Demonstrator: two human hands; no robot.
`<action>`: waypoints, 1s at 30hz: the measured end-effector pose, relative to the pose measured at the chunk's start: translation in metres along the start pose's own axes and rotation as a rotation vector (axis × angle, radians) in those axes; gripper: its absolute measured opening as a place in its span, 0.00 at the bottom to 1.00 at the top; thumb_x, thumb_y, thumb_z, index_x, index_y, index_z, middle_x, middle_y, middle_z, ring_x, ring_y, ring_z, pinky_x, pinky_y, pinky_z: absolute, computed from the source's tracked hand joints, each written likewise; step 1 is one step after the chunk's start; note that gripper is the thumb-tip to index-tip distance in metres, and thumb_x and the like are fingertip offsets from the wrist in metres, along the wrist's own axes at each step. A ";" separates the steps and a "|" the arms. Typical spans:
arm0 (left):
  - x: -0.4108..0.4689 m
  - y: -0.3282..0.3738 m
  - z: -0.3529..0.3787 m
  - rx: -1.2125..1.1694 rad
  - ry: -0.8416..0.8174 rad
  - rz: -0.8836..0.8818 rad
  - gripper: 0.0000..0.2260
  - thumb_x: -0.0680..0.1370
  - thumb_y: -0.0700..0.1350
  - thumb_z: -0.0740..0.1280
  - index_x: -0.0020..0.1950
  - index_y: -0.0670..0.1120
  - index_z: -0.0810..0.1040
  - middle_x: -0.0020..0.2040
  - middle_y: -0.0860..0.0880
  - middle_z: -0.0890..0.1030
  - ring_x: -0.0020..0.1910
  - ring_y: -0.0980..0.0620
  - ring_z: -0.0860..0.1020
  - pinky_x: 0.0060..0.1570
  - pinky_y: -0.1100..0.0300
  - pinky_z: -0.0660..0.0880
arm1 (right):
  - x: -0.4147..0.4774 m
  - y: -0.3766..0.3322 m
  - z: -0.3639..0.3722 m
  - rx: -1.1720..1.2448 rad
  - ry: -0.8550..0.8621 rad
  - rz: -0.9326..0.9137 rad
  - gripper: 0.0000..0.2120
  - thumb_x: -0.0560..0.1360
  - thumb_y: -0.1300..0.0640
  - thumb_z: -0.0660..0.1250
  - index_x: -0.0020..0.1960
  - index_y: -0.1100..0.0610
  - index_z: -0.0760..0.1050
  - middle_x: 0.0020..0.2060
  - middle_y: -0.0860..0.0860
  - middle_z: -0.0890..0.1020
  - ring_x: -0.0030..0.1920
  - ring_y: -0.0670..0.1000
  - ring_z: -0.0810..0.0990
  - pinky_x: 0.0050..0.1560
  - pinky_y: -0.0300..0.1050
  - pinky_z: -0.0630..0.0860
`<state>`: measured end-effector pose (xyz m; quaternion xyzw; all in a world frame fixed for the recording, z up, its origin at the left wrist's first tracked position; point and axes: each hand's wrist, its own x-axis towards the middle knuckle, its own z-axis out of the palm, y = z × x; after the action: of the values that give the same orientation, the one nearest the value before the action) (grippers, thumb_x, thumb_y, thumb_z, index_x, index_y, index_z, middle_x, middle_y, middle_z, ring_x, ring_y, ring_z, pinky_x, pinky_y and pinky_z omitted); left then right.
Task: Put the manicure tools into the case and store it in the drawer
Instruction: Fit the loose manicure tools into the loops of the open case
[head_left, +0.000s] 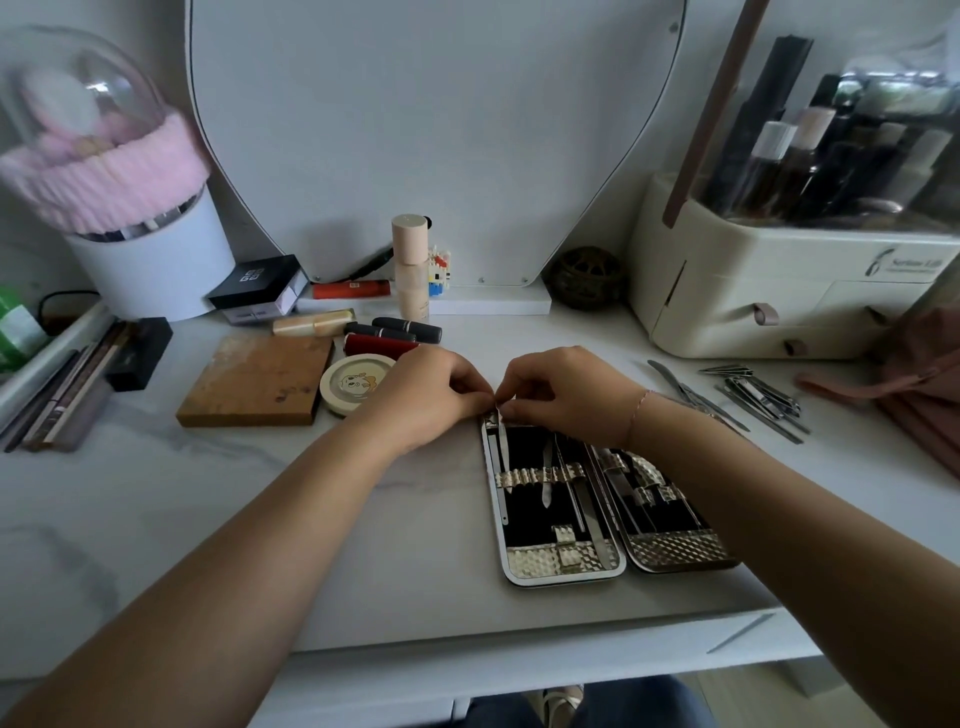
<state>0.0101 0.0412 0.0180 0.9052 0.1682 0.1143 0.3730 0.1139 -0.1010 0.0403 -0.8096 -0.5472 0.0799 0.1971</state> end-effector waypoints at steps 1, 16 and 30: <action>0.000 0.000 0.000 -0.007 0.000 -0.001 0.01 0.72 0.47 0.72 0.42 0.53 0.83 0.37 0.58 0.82 0.39 0.64 0.78 0.36 0.70 0.67 | -0.002 0.001 0.000 0.007 0.005 -0.010 0.06 0.73 0.53 0.68 0.49 0.52 0.81 0.40 0.49 0.82 0.41 0.46 0.77 0.45 0.41 0.73; 0.001 -0.002 -0.001 -0.030 -0.038 0.004 0.01 0.73 0.46 0.71 0.43 0.52 0.83 0.39 0.58 0.82 0.41 0.63 0.77 0.39 0.68 0.68 | -0.018 0.004 -0.002 -0.061 -0.041 -0.150 0.13 0.76 0.59 0.63 0.59 0.52 0.79 0.45 0.51 0.78 0.40 0.40 0.70 0.43 0.27 0.63; 0.001 -0.002 -0.004 -0.036 -0.083 -0.011 0.04 0.74 0.45 0.69 0.46 0.50 0.83 0.43 0.54 0.83 0.45 0.58 0.78 0.45 0.65 0.72 | -0.016 0.001 0.003 0.018 -0.066 -0.057 0.14 0.78 0.58 0.61 0.61 0.51 0.76 0.47 0.50 0.77 0.47 0.44 0.72 0.43 0.30 0.62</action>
<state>0.0097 0.0457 0.0189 0.9015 0.1553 0.0775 0.3965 0.1075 -0.1158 0.0361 -0.7888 -0.5755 0.1059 0.1882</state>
